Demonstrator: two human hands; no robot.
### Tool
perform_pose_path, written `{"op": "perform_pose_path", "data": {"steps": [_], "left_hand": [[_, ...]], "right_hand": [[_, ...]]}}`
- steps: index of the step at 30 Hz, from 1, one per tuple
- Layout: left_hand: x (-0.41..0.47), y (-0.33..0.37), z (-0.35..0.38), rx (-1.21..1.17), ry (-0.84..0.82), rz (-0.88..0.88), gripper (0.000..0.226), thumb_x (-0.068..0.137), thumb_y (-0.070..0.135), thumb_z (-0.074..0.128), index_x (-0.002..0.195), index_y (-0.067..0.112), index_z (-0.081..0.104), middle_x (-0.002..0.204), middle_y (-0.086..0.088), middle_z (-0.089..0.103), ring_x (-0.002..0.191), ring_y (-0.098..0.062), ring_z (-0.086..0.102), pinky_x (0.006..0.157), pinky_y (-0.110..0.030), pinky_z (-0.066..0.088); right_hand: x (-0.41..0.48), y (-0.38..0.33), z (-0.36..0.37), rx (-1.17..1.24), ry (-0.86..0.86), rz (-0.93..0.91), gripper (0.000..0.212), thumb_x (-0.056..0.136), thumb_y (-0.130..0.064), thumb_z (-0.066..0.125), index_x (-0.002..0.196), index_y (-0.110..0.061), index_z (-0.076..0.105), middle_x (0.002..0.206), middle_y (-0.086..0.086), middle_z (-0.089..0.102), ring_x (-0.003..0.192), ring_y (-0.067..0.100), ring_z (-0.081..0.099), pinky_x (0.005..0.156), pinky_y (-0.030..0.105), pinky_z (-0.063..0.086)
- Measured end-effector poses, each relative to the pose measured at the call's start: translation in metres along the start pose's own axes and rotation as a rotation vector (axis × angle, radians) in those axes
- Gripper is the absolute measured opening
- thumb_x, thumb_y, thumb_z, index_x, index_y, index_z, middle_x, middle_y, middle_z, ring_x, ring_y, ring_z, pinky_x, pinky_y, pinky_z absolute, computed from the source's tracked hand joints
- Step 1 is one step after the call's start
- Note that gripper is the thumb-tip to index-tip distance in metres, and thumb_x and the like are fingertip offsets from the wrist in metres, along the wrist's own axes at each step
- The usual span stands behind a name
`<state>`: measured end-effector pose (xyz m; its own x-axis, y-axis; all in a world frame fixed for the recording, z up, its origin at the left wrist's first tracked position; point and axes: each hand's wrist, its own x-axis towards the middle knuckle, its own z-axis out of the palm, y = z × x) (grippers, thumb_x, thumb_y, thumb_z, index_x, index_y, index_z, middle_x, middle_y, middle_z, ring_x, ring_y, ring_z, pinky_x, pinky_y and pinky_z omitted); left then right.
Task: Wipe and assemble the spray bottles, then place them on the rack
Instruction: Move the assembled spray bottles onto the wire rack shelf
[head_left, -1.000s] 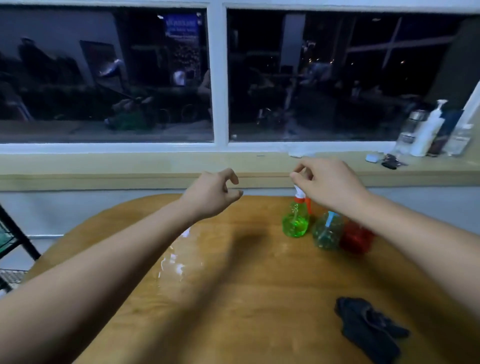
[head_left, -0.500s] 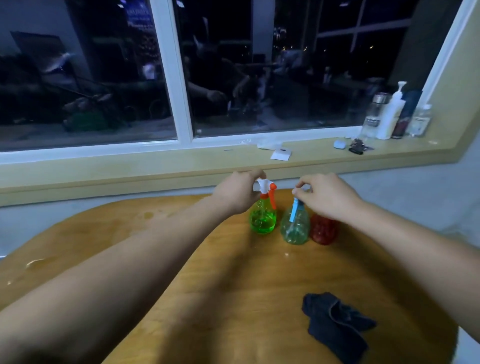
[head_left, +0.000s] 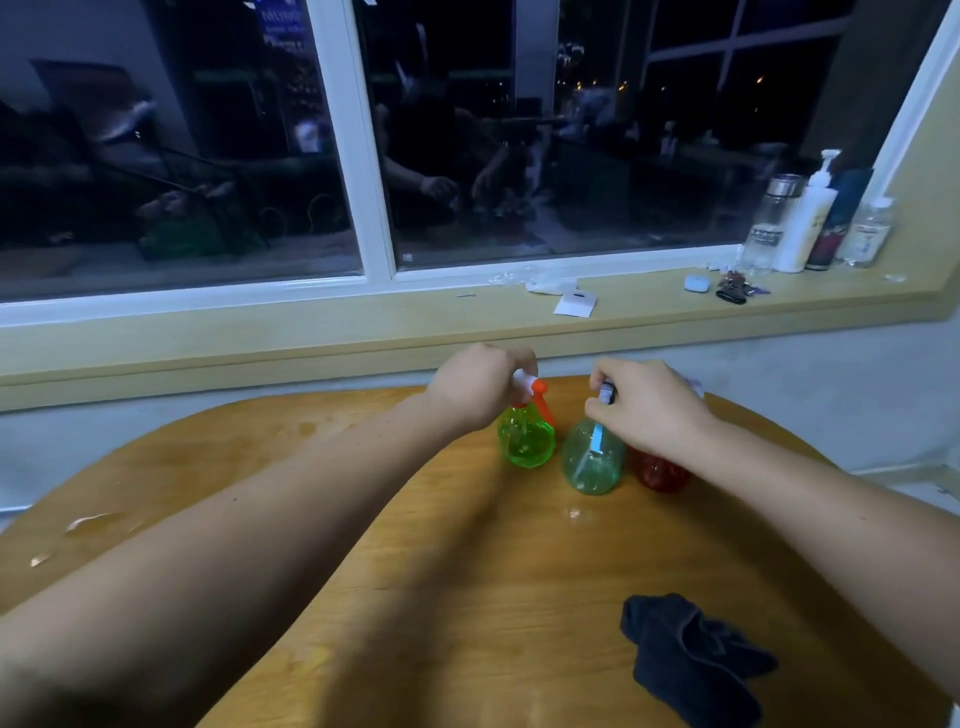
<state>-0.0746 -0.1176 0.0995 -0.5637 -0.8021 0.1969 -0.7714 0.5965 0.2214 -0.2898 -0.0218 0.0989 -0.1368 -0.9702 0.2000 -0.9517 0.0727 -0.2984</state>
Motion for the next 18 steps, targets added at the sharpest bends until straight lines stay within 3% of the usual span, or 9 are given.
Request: {"op": "perform_pose_path", "data": {"steps": [5, 9, 13, 18], "left_hand": [[-0.051, -0.042, -0.035, -0.027, -0.015, -0.027, 0.017, 0.097, 0.039, 0.074, 0.111, 0.031, 0.066, 0.081, 0.003, 0.075, 0.076, -0.021, 0.069, 0.068, -0.039, 0.058], [-0.108, -0.083, -0.082, -0.009, 0.018, -0.074, 0.008, 0.1, 0.036, 0.072, 0.096, 0.036, 0.064, 0.075, 0.006, 0.074, 0.068, -0.012, 0.069, 0.064, -0.036, 0.057], [-0.18, -0.125, -0.139, 0.068, 0.048, -0.178, 0.008, 0.101, 0.036, 0.07, 0.109, 0.033, 0.07, 0.074, 0.008, 0.073, 0.068, -0.006, 0.07, 0.063, -0.032, 0.059], [-0.285, -0.18, -0.214, 0.132, 0.102, -0.376, 0.007, 0.098, 0.041, 0.073, 0.103, 0.04, 0.068, 0.07, 0.008, 0.072, 0.065, -0.008, 0.069, 0.062, -0.036, 0.06]], "right_hand": [[-0.001, -0.045, -0.016, 0.136, 0.031, -0.109, 0.003, 0.091, -0.034, 0.063, 0.094, -0.032, 0.064, 0.076, -0.001, 0.068, 0.068, 0.021, 0.06, 0.06, 0.033, 0.047], [0.002, -0.101, -0.021, 0.195, 0.064, -0.251, 0.007, 0.092, -0.03, 0.062, 0.096, -0.031, 0.068, 0.076, -0.006, 0.066, 0.068, 0.023, 0.06, 0.068, 0.037, 0.052], [-0.003, -0.171, -0.015, 0.269, 0.029, -0.4, 0.008, 0.094, -0.03, 0.064, 0.098, -0.032, 0.071, 0.08, -0.005, 0.07, 0.068, 0.021, 0.062, 0.064, 0.034, 0.05], [-0.021, -0.277, 0.0, 0.349, -0.03, -0.617, 0.013, 0.094, -0.026, 0.064, 0.102, -0.03, 0.074, 0.086, -0.009, 0.071, 0.076, 0.015, 0.061, 0.069, 0.033, 0.048]]}}
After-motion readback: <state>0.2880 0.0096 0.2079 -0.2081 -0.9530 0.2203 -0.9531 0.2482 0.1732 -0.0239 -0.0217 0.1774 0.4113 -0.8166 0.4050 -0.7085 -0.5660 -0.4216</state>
